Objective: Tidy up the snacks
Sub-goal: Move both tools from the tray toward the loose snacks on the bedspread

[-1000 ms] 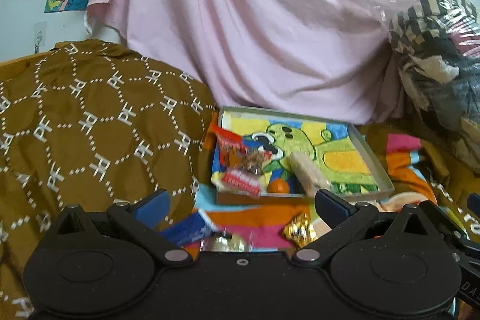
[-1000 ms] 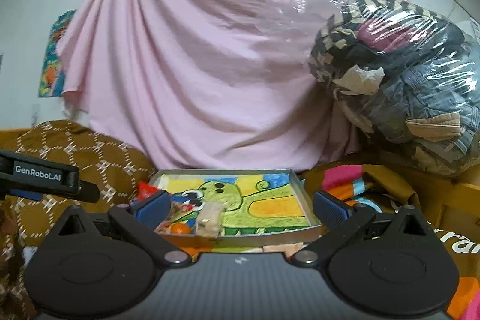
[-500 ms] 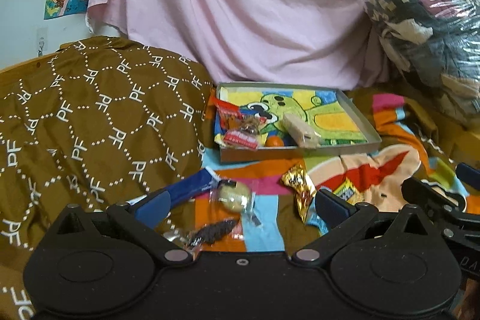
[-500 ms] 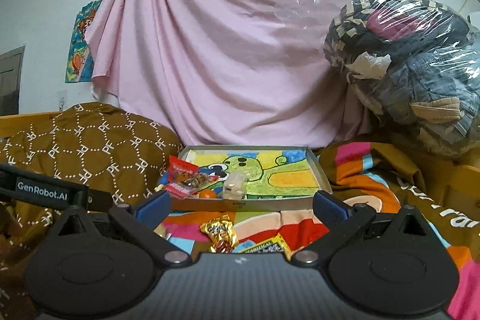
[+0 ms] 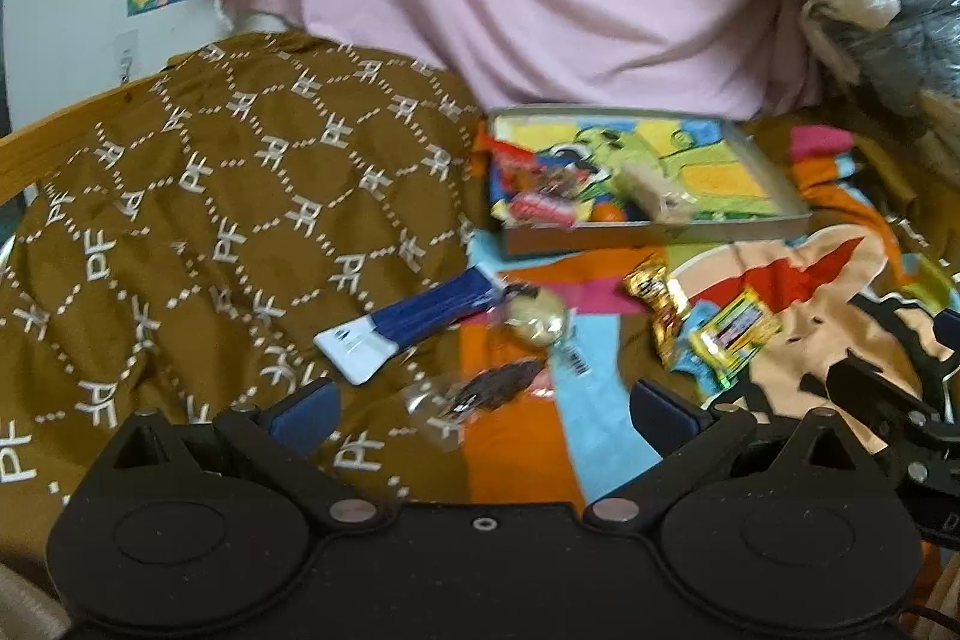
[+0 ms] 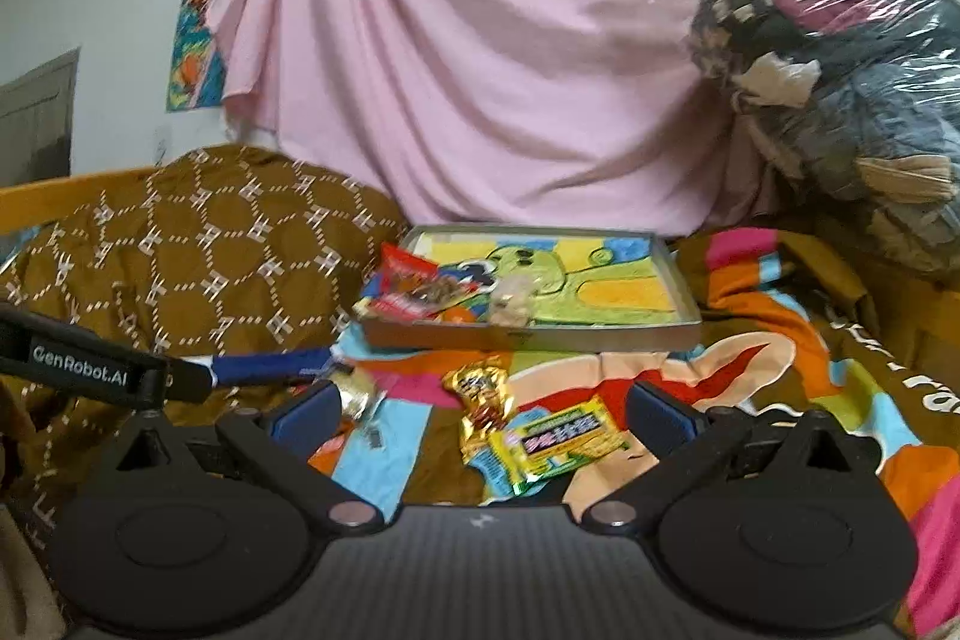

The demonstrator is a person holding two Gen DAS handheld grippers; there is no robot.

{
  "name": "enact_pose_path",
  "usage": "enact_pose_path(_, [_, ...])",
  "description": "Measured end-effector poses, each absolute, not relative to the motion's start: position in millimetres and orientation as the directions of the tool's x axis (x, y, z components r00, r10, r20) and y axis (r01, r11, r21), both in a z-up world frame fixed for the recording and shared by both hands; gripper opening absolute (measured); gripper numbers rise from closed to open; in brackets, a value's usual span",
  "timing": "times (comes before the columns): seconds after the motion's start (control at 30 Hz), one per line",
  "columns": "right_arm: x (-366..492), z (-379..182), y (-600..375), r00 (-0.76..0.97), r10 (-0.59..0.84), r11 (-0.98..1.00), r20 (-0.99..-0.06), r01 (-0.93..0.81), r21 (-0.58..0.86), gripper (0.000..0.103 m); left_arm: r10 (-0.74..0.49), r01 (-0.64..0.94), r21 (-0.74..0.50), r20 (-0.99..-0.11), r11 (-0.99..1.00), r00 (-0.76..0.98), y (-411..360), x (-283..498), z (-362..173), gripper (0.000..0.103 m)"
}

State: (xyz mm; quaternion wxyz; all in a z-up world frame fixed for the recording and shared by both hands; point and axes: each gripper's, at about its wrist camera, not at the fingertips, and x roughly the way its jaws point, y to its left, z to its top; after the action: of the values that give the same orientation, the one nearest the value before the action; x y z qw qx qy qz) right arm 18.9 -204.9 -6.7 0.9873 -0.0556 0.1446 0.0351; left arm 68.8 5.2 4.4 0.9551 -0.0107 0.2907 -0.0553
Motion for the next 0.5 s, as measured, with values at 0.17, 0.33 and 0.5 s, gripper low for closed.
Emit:
enact_pose_path(0.17, [23,-13,-193,0.939,0.076,0.983,-0.334,-0.126,-0.131,0.103,-0.082,0.062,-0.054,-0.591,0.997,0.802,12,74,2,0.102])
enact_pose_path(0.33, [28,-18,-186,0.925,0.094,0.975,-0.369,-0.16,-0.153,0.103,-0.053,0.046,-0.026,-0.607,0.999,0.793,16,81,3,0.102])
enact_pose_path(0.5, [34,-23,-182,0.907,0.119,0.968,-0.404,-0.196,-0.156,0.103,-0.051,0.051,-0.019,-0.634,0.999,0.771,19,88,3,0.102])
